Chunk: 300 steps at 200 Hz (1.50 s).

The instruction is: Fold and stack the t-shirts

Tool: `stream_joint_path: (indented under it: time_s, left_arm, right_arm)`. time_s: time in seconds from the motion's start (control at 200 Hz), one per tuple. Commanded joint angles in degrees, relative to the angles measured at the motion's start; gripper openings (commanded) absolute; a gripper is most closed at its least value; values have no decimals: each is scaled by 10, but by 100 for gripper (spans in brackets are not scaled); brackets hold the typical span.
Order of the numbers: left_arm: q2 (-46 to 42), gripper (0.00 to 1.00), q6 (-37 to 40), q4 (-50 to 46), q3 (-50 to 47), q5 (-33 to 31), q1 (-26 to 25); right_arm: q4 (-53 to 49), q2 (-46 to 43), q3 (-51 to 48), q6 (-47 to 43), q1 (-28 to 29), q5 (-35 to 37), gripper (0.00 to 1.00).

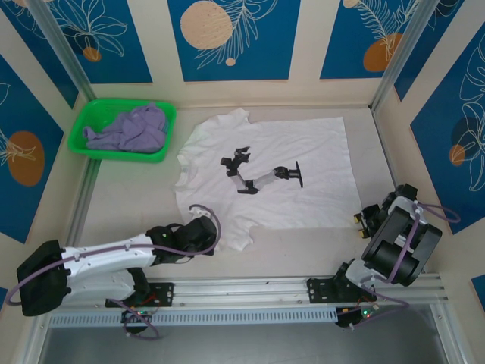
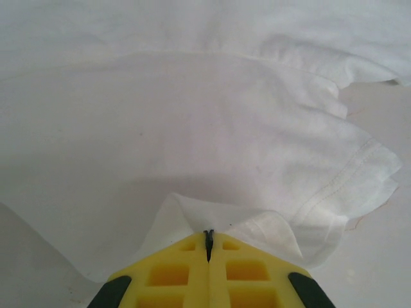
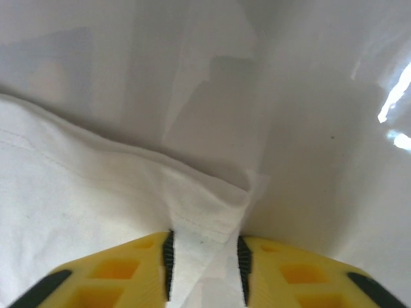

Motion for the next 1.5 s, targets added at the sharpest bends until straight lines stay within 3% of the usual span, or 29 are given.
stream_joint_path:
  time_s: [0.0,0.145,0.465,0.815,1.175,1.345,1.495]
  left_arm:
    - [-11,0,11,-27,-8,-36,-2]
    - [-15,0,12,-30,-9,-44,0]
    - [-41,0,12,-35,-13,-41,1]
    - [-86,0,-16,-133,-1,31,-2]
    - [-167,0,-109,-235,-28,98,-8]
    - [-152,0,-102,-276,26,69,-8]
    - [-86,0,-59,-304,134,7,-2]
  right_arm:
    - [36,29,3,-9,1,10,29]
    - [30,40,10,-3,2,20,24]
    - [33,51,26,4,22,21,0]
    - [48,-6,32,42,113,44,0]
    - [64,-131,-21,47,138,29,0]
    - [65,-169,-21,50,141,8,0]
    - [59,-172,14,57,156,16,0]
